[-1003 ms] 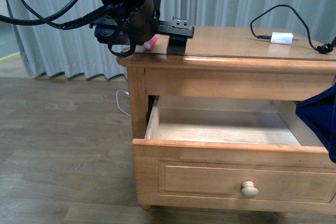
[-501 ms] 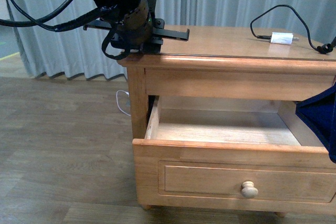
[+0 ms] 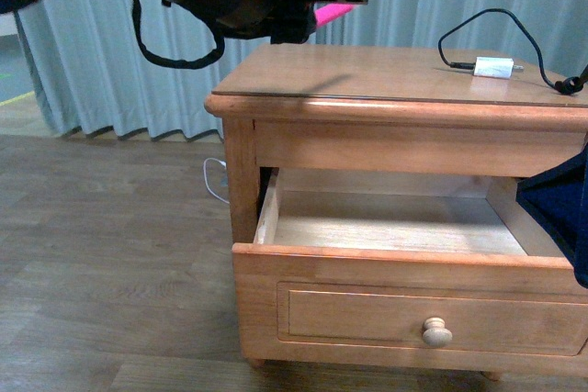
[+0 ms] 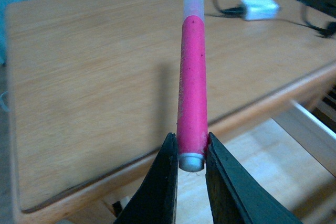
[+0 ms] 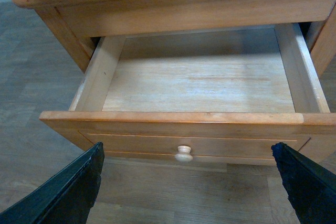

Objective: Place pink marker in drawer with both arms

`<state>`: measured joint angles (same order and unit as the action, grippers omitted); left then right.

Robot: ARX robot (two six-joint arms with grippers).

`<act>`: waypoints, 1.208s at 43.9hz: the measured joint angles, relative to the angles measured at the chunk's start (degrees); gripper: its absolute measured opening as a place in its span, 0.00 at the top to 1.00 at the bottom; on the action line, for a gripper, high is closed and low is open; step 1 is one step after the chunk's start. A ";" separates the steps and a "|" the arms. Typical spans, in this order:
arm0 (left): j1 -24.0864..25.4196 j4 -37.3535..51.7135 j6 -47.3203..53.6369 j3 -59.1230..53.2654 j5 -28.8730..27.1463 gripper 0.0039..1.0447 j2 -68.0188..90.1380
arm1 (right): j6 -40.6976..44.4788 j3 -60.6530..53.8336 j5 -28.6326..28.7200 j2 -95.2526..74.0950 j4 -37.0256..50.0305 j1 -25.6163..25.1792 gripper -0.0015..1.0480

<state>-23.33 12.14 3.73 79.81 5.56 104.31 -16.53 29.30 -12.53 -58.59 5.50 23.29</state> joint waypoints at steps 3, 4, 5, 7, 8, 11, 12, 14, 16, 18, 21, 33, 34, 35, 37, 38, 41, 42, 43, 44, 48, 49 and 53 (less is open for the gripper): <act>-0.87 -0.66 4.00 -3.52 6.23 0.88 -3.41 | -0.02 0.02 0.00 0.00 0.00 0.00 0.08; -1.25 -1.18 5.55 -4.94 8.41 0.88 -4.52 | 0.00 0.02 0.00 0.00 0.00 0.00 0.08; -1.49 -1.49 6.29 -5.88 9.62 0.88 -5.18 | -0.02 0.02 0.00 0.00 0.00 0.00 0.08; -2.32 -2.19 9.27 -8.98 12.48 0.88 -6.88 | -0.02 0.00 0.00 0.00 0.00 0.00 0.08; -2.45 -2.34 9.90 -9.66 12.76 0.88 -7.17 | -0.02 0.02 0.00 0.00 0.00 0.00 0.08; -2.99 -3.06 12.50 -11.74 13.51 0.88 -7.54 | -0.02 0.00 0.00 0.00 0.00 0.00 0.08; -3.06 -3.21 12.90 -12.04 13.57 0.88 -7.56 | 0.00 0.00 0.00 0.00 0.00 0.00 0.08; -3.13 -3.32 14.27 -13.22 14.01 0.88 -7.50 | -0.02 0.02 0.00 0.00 0.00 0.00 0.08; -3.21 -3.21 15.21 -14.19 13.70 0.88 -7.06 | -0.02 0.00 0.00 0.00 0.00 0.00 0.08; -3.23 -3.06 15.76 -14.62 13.11 0.88 -6.49 | -0.02 0.02 0.00 0.00 0.00 0.00 0.08; -3.39 -2.19 16.17 -14.80 11.87 0.88 -5.09 | -0.02 0.00 0.00 0.00 0.00 0.00 0.08; -4.35 2.67 16.04 -12.85 5.77 0.88 3.82 | -0.02 0.00 0.00 0.00 0.00 0.00 0.08; -4.50 3.37 15.82 -12.44 5.11 0.88 4.79 | -0.02 0.00 0.00 0.00 0.00 0.00 0.08; -4.66 4.00 15.63 -12.00 4.44 0.88 5.73 | 0.00 0.02 0.00 0.00 0.00 0.00 0.08; -4.90 4.48 15.45 -11.28 3.85 0.88 7.02 | -0.02 0.02 0.00 0.00 0.00 0.00 0.08; -5.03 4.68 15.39 -10.82 3.45 0.88 7.78 | -0.02 0.02 0.00 0.00 0.00 0.00 0.08; -5.40 5.38 14.91 -9.84 2.80 0.88 9.46 | -0.02 0.00 0.00 0.00 0.00 0.00 0.08; -5.55 5.81 14.71 -9.49 2.38 0.88 10.05 | -0.02 0.00 0.00 0.00 0.00 0.00 0.08; -5.68 6.12 14.38 -9.20 1.90 0.88 10.60 | -0.02 0.00 0.00 0.00 0.00 0.00 0.08; -5.73 6.29 14.25 -9.05 1.79 0.88 10.86 | -0.02 0.02 0.00 0.00 0.00 0.00 0.08; -6.14 7.15 13.38 -8.13 0.52 0.85 12.50 | -0.02 0.00 0.00 0.00 0.00 0.00 0.08; -6.27 7.30 13.22 -8.11 0.24 0.81 12.81 | -0.02 0.02 0.00 0.00 0.00 0.00 0.08; -6.71 7.78 12.48 -8.07 -2.54 0.63 13.40 | -0.02 0.02 0.00 0.00 0.00 0.00 0.08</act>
<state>-30.04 19.92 16.21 71.75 3.03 117.71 -16.56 29.32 -12.53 -58.59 5.50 23.29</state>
